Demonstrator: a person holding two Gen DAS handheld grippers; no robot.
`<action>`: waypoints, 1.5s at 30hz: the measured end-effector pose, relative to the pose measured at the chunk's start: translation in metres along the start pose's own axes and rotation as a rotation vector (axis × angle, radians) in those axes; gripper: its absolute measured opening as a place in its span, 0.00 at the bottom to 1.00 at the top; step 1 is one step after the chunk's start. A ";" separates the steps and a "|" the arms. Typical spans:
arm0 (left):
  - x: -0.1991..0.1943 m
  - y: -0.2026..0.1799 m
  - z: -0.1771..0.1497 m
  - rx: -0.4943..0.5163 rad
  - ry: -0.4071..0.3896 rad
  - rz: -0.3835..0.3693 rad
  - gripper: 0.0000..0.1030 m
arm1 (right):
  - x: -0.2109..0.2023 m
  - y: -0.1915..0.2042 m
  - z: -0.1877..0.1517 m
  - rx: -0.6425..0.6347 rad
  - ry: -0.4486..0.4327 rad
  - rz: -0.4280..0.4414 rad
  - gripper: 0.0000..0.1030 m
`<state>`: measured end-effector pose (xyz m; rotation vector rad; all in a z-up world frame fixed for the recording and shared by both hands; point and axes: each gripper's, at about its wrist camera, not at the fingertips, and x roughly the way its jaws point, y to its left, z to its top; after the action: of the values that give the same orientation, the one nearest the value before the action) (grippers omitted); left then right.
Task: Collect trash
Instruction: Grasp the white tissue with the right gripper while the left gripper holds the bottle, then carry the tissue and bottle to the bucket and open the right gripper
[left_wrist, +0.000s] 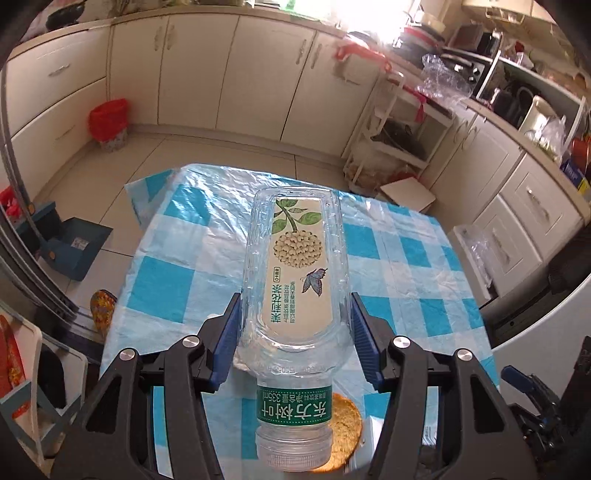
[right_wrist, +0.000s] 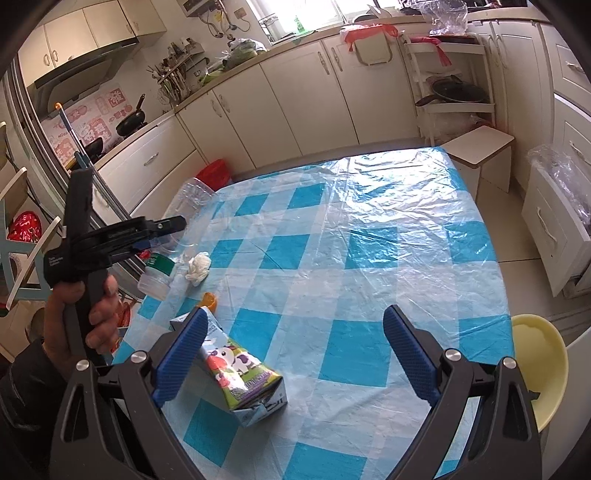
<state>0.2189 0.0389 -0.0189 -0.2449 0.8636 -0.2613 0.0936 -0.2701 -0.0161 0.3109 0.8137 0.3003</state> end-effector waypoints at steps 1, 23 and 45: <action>-0.014 0.010 -0.003 -0.023 -0.021 -0.006 0.52 | 0.002 0.006 0.003 -0.011 0.005 0.013 0.89; -0.109 0.103 -0.118 -0.240 -0.053 -0.018 0.52 | 0.224 0.176 0.044 -0.446 0.522 -0.069 0.54; -0.151 0.063 -0.119 -0.166 -0.116 -0.087 0.52 | 0.028 0.079 0.076 -0.196 0.090 0.020 0.19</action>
<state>0.0410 0.1348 -0.0057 -0.4488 0.7616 -0.2541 0.1569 -0.1994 0.0449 0.1229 0.8627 0.4116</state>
